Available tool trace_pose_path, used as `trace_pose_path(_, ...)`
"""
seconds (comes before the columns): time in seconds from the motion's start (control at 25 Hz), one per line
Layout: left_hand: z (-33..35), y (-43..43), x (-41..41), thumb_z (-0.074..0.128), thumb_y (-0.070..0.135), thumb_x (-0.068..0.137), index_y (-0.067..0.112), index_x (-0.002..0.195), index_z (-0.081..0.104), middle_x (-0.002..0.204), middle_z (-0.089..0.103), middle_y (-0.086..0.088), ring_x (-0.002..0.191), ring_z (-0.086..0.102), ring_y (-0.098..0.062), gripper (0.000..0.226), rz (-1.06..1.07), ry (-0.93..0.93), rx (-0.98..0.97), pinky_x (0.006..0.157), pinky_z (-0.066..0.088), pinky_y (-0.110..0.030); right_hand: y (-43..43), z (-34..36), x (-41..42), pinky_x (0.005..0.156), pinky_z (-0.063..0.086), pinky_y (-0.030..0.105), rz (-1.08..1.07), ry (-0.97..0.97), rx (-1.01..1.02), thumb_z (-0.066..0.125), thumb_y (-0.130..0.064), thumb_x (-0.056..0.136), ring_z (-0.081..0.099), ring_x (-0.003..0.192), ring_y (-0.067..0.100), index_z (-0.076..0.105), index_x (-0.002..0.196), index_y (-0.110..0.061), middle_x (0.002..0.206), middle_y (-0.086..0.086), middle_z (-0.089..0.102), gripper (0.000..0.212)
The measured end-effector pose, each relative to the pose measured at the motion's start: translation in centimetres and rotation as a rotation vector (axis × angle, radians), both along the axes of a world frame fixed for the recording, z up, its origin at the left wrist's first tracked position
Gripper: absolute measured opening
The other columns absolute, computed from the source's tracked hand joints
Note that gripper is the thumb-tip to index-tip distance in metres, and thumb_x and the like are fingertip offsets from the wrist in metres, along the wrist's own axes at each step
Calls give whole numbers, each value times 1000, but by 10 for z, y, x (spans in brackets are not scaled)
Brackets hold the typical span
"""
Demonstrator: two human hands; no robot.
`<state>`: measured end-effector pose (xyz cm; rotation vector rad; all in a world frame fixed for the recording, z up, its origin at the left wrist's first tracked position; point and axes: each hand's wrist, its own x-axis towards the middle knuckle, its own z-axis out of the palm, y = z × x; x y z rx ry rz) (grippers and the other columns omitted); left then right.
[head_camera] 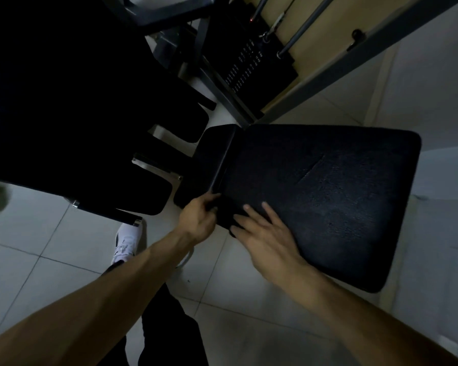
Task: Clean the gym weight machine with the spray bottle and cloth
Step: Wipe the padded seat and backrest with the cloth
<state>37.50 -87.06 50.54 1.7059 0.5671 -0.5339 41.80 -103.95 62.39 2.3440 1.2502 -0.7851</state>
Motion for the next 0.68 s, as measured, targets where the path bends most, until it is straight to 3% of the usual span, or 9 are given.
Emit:
trace_pose_path(0.12, 19, -22, 0, 51, 28, 105, 29, 159, 32, 170, 12, -1, 155, 19, -24, 57, -134, -6, -54, 124, 26, -46, -71, 77, -7, 117, 33, 59, -15, -207, 163, 39, -7, 92, 53, 137, 39, 74, 122, -12, 137, 12, 66, 47)
trace_pose_path(0.24, 25, -33, 3, 50, 26, 105, 26, 162, 21, 170, 2, -10, 156, 10, -33, 64, -249, 13, 42, 126, 20, -47, -67, 73, -16, 113, 39, 57, -90, -298, 124, 44, -6, 90, 62, 127, 38, 77, 115, -6, 130, 17, 69, 41)
trace_pose_path(0.32, 21, -29, 4, 49, 12, 101, 25, 161, 23, 170, 3, -12, 156, 9, -32, 67, -268, 9, 35, 126, 17, -47, -28, 28, -19, 122, 31, 53, -110, -207, 49, 55, -8, 87, 61, 129, 36, 77, 116, -6, 132, 18, 68, 36)
trace_pose_path(0.4, 10, -20, 3, 50, 2, 99, 24, 158, 30, 169, 8, -9, 156, 10, -27, 67, -243, 9, -54, 127, 19, -43, 14, -4, -13, 127, 9, 49, -158, -74, 12, 62, -11, 90, 48, 143, 34, 70, 129, -7, 143, 17, 60, 40)
trace_pose_path(0.48, 7, -12, 7, 52, 1, 99, 22, 156, 35, 169, 13, -7, 156, 12, -21, 63, -235, 19, -103, 126, 17, -35, 18, -1, -2, 127, -4, 49, -147, -34, -41, 52, -9, 94, 35, 151, 32, 61, 140, -8, 154, 15, 50, 46)
trace_pose_path(0.6, 25, -19, 20, 57, 32, 103, 23, 160, 27, 170, 4, -3, 156, 13, -21, 65, -253, 128, -107, 123, 17, -31, -45, 61, 0, 125, 13, 54, -161, -239, 116, 40, -4, 86, 51, 141, 31, 69, 132, -10, 147, 12, 59, 55)
trace_pose_path(0.68, 39, -27, 27, 57, 50, 99, 20, 163, 17, 170, -5, -4, 156, 12, -27, 81, -307, 180, -76, 125, 17, -36, -84, 104, -3, 123, 22, 57, -276, -382, 141, 53, 2, 84, 54, 138, 31, 70, 131, -11, 145, 12, 60, 51)
